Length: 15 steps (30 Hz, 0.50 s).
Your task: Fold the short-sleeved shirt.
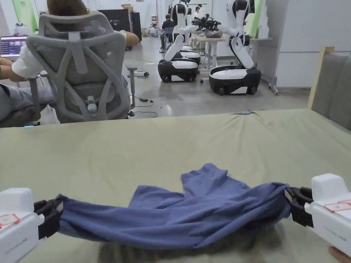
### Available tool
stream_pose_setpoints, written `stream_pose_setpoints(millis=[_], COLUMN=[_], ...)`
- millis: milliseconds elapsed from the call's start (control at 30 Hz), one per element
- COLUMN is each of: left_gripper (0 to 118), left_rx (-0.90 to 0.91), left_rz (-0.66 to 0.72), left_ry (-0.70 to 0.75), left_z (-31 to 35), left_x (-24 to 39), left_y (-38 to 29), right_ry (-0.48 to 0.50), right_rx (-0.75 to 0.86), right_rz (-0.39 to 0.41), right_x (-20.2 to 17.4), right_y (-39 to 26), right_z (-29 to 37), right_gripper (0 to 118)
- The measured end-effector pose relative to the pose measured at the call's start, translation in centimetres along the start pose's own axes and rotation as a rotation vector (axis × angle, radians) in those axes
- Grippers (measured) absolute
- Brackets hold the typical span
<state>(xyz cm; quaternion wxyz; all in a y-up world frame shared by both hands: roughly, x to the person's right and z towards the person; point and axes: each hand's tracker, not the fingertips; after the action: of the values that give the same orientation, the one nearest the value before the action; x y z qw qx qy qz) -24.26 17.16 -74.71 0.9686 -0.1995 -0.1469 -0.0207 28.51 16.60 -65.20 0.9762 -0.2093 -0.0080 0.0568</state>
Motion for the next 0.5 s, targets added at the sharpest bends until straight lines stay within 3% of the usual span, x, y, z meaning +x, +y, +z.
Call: stream_pose_setpoints(millis=[67,200,367,500], left_gripper=[1,1,1,1], left_rx=[-0.047,-0.111,-0.216,-0.223], left_rz=[-0.018,-0.026,-0.044,-0.021], left_ry=[-0.005,0.006,0.093,0.132], left_z=[0.8,1.2,-0.6,-1.1], left_x=[0.2,0.9,2.2,3.8], left_y=[-2.1,-5.6,-9.3,-10.2], right_ry=[-0.007,-0.042,-0.146,-0.169], right_rx=[-0.044,-0.107,-0.206,-0.260], right_rz=[0.048,0.057,-0.010,0.008], right_x=[-0.6,-1.3,-2.2,-3.5], right_y=[-2.1,-3.9,-6.7,-8.9], right_z=[0.8,0.4,-0.7,-1.7], right_gripper=[5,5,5,5])
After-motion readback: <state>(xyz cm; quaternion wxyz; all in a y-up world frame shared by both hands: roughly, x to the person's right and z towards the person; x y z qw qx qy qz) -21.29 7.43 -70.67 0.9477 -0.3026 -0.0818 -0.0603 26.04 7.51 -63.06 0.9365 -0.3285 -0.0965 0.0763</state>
